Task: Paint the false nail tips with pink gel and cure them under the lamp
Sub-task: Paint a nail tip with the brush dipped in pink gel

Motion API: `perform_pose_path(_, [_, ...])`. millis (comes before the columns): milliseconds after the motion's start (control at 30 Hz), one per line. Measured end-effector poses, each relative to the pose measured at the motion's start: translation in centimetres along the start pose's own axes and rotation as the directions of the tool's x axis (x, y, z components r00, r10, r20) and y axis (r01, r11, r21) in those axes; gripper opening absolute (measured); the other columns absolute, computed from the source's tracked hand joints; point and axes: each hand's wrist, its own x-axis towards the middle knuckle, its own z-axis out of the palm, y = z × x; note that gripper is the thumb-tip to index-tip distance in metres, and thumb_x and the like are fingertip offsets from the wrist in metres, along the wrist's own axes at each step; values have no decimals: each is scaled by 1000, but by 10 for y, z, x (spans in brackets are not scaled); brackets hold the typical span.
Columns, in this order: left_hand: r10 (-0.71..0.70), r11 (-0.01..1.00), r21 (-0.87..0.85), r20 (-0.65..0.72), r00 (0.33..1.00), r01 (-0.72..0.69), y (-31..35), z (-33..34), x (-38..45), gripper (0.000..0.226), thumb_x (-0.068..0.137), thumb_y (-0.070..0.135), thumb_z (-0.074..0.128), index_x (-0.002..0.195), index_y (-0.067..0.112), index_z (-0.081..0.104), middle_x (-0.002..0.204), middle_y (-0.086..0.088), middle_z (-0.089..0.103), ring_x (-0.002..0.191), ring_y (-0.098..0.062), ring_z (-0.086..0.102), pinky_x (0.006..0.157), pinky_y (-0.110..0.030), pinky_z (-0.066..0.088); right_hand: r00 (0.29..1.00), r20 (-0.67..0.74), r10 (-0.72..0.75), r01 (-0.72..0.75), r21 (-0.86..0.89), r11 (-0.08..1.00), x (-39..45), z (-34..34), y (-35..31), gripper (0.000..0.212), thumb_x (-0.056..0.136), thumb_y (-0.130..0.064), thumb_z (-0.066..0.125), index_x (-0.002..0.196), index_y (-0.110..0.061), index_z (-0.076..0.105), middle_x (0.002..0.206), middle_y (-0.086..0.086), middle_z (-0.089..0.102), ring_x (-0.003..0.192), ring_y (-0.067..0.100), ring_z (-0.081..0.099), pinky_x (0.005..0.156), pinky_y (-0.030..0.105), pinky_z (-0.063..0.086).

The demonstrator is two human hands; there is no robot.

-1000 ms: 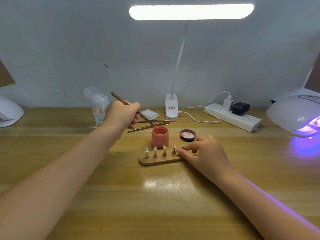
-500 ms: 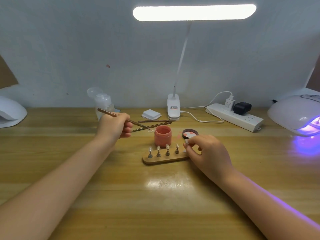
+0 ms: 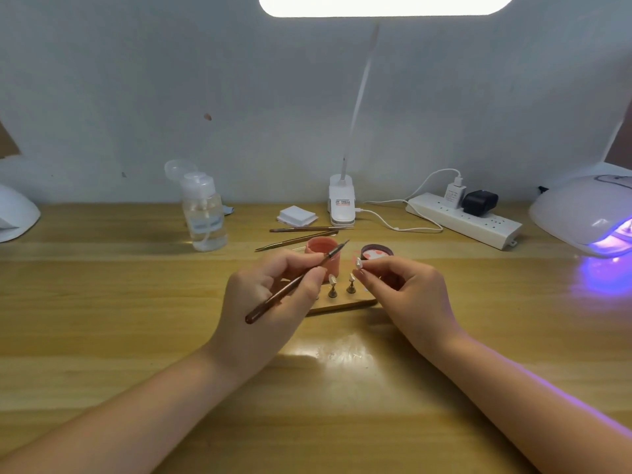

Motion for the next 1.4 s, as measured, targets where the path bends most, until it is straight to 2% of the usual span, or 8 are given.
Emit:
perform_pose_path(167, [143,971,188,48,989,-149,-5,4,-4,16,86,10,64,100,10,71,89,4,73,81,-11,70,67,-30,57,999,-17,-28,28,-9,1000,0,1,1,19,81,-13,75,99,-16,75,86,-10,70,83,6,65,75,21,53])
perform_pose_path(333, [203,942,249,109,973,-224,-7,6,-7,19,85,7,64,102,4,71,91,-1,70,83,-10,67,70,-21,53,998,-30,-57,56,-39,998,0,2,3,18,81,-15,75,98,-18,75,84,-9,71,76,9,65,72,23,53])
perform_pose_path(533, [197,946,236,130,972,-223,-8,7,-9,18,85,7,63,101,4,71,91,0,69,85,-12,66,72,-26,53,997,-48,-67,63,-78,995,0,2,7,15,82,-18,74,96,-20,75,78,-13,69,65,5,58,61,15,45])
perform_pose_path(667, [173,961,194,127,977,-196,-8,5,-11,16,85,15,58,91,6,70,83,1,68,79,-13,64,70,-23,49,997,-53,-52,48,-73,996,0,2,8,12,83,-20,73,94,-20,76,77,-13,69,63,9,58,61,25,49])
perform_pose_path(800, [183,957,209,95,978,-200,-8,6,-11,19,89,17,60,99,5,70,89,0,70,85,-13,66,73,-26,53,998,-51,-43,39,-78,996,-1,2,8,12,84,-23,72,95,-21,75,80,-8,71,67,13,61,65,34,52])
perform_pose_path(1067, [164,969,168,118,979,-182,-7,4,-12,24,86,21,56,92,5,72,83,2,68,79,-13,64,70,-23,49,997,-62,-49,43,-95,995,0,2,9,11,84,-23,71,94,-21,75,78,-10,70,66,12,60,64,34,51])
perform_pose_path(1233, [162,960,218,69,984,-174,-6,7,-10,20,88,13,63,105,7,71,95,1,71,92,-11,67,78,-27,54,996,-53,-74,68,-105,992,-1,2,7,14,84,-22,72,97,-20,75,82,-8,71,67,11,60,64,31,51])
perform_pose_path(1400, [149,971,174,98,984,-164,-7,5,-12,24,85,22,59,93,5,74,86,2,70,83,-12,65,72,-24,50,995,-63,-79,72,-113,991,-1,2,8,12,84,-21,72,95,-20,76,80,-10,70,65,10,59,63,31,50])
